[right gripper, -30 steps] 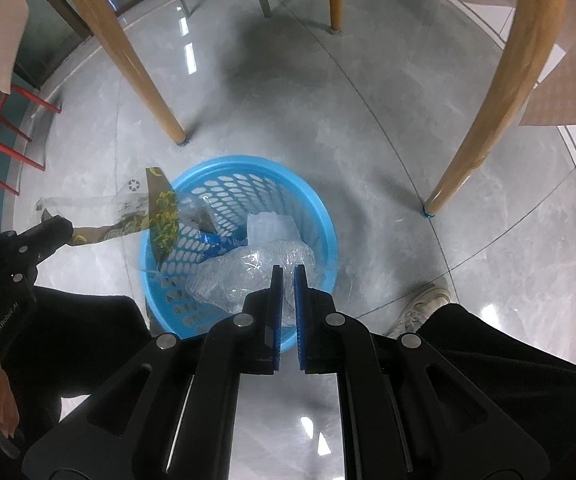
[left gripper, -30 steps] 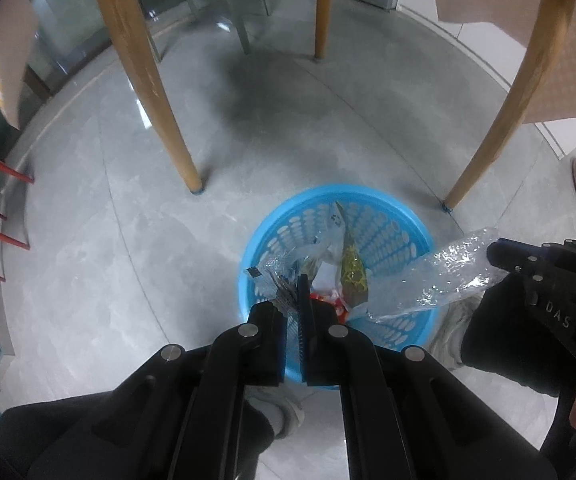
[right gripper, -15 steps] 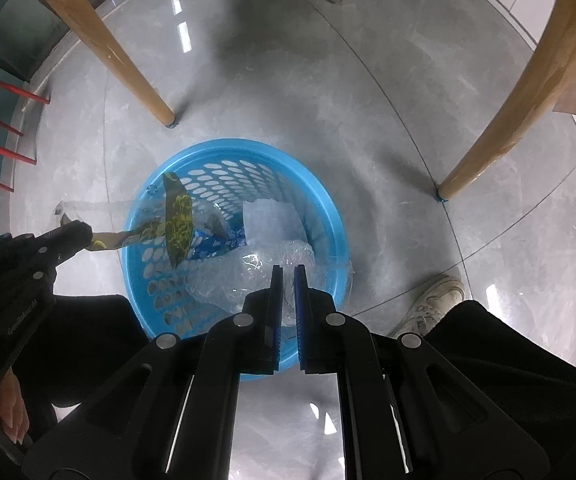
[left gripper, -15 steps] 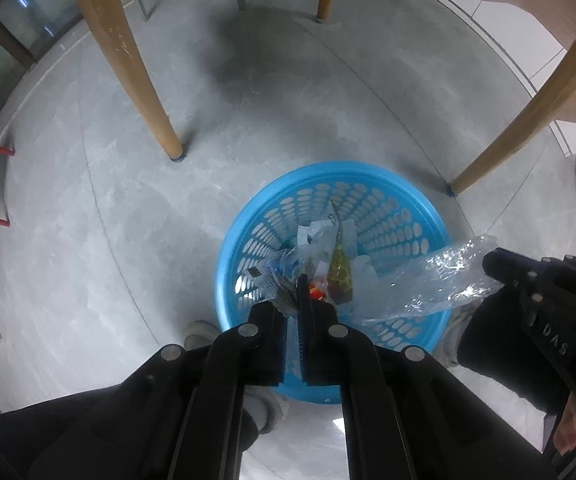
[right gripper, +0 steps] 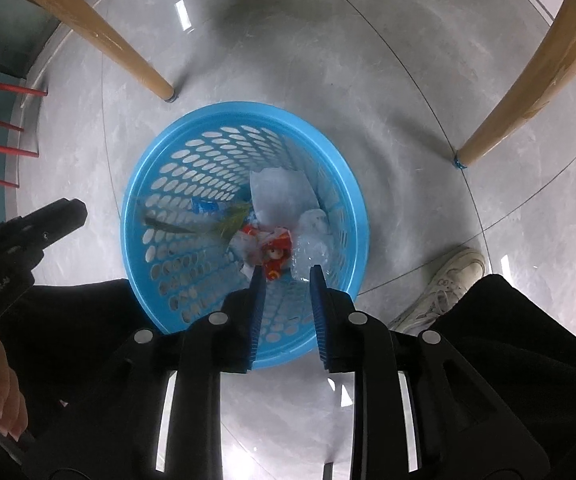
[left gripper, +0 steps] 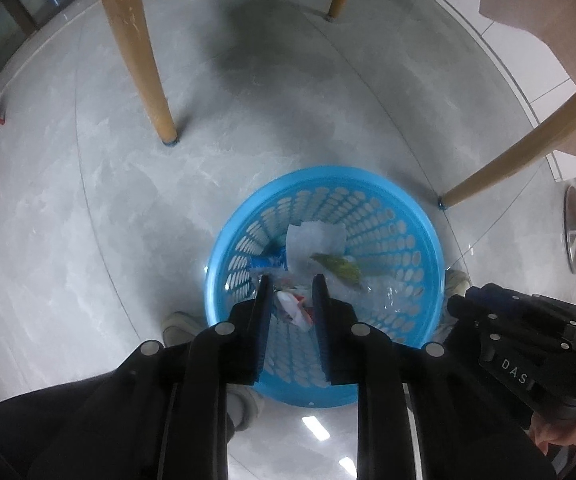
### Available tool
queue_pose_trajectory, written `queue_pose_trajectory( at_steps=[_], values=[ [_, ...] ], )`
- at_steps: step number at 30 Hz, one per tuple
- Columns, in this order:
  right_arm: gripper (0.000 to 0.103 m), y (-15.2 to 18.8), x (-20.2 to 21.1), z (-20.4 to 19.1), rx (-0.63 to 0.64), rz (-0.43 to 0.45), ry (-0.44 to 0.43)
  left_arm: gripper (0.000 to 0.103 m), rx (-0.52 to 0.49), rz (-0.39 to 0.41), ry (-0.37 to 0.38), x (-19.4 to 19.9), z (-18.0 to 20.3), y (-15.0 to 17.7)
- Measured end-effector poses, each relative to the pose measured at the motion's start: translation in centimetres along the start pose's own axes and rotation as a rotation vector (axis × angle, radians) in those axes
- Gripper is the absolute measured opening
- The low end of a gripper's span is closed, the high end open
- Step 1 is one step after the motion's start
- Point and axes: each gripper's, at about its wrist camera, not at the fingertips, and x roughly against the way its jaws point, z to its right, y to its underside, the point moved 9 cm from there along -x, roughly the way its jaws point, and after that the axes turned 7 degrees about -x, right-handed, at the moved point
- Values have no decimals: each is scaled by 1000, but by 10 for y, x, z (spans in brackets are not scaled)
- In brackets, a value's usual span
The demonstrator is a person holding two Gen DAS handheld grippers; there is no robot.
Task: Collect trash
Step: 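Lower both grippers into the wastebasket and open them to release the plastics, then raise both grippers back toward the trash on the table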
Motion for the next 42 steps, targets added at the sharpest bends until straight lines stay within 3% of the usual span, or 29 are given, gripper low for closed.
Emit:
queue_pose_trajectory(
  at_steps=[4, 6, 11, 15, 18, 21, 31, 35, 42],
  values=[
    [23, 3, 7, -3, 15, 14, -2, 20, -1, 22, -11, 9, 1, 1],
    [29, 5, 13, -4, 22, 29, -5, 21, -3, 33, -17, 15, 0, 1],
    [29, 12, 33, -4, 21, 64, -20, 30, -23, 73, -18, 36, -2, 5],
    [37, 16, 54, -4, 21, 108, -40, 39, -18, 106, -24, 57, -7, 14],
    [38, 20, 69, -3, 36, 143, -33, 44, -12, 133, -26, 73, -10, 19],
    [39, 27, 83, -1, 38, 165, -38, 54, 1, 168, -24, 89, -9, 22],
    [51, 60, 158, -9, 102, 325, -78, 69, -24, 276, -16, 146, 6, 49],
    [58, 72, 190, -10, 111, 390, -100, 72, -69, 348, -77, 173, 12, 54],
    [59, 89, 245, -8, 143, 504, -103, 79, -102, 461, -69, 224, 23, 60]
  ],
)
